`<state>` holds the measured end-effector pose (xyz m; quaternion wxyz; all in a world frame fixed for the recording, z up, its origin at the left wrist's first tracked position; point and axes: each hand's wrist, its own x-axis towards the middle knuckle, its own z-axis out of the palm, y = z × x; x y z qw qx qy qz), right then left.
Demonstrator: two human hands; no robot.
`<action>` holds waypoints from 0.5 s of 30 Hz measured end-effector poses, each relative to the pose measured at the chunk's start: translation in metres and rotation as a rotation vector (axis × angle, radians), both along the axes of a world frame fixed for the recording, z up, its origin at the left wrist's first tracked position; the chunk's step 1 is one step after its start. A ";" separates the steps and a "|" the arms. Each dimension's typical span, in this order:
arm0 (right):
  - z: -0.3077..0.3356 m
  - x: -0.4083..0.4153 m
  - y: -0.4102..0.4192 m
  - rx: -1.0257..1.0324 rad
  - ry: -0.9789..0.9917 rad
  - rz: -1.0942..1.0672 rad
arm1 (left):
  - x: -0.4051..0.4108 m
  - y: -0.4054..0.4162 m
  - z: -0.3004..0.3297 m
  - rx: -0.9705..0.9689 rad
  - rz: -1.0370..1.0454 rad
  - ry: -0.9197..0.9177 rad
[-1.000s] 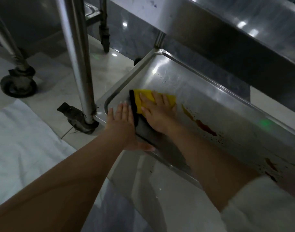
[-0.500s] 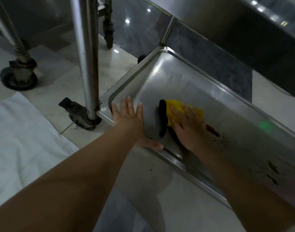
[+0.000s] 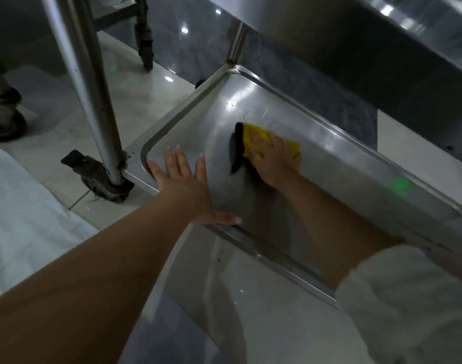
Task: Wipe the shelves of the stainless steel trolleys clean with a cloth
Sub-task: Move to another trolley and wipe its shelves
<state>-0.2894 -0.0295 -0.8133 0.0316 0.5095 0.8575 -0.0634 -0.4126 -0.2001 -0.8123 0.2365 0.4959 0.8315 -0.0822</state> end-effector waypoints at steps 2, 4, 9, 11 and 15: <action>0.001 0.009 0.024 -0.005 -0.046 -0.035 | -0.001 -0.001 -0.001 0.012 -0.008 -0.009; 0.001 0.036 0.034 0.017 -0.039 -0.085 | -0.001 0.000 -0.002 0.020 -0.023 -0.020; -0.005 0.118 -0.010 0.067 0.134 -0.087 | 0.005 0.008 -0.001 0.005 -0.039 -0.031; -0.007 0.148 -0.045 0.087 0.162 -0.010 | 0.008 0.010 0.001 -0.016 -0.039 -0.016; -0.003 0.206 -0.119 0.042 0.051 -0.029 | 0.016 0.011 0.004 0.004 -0.078 0.033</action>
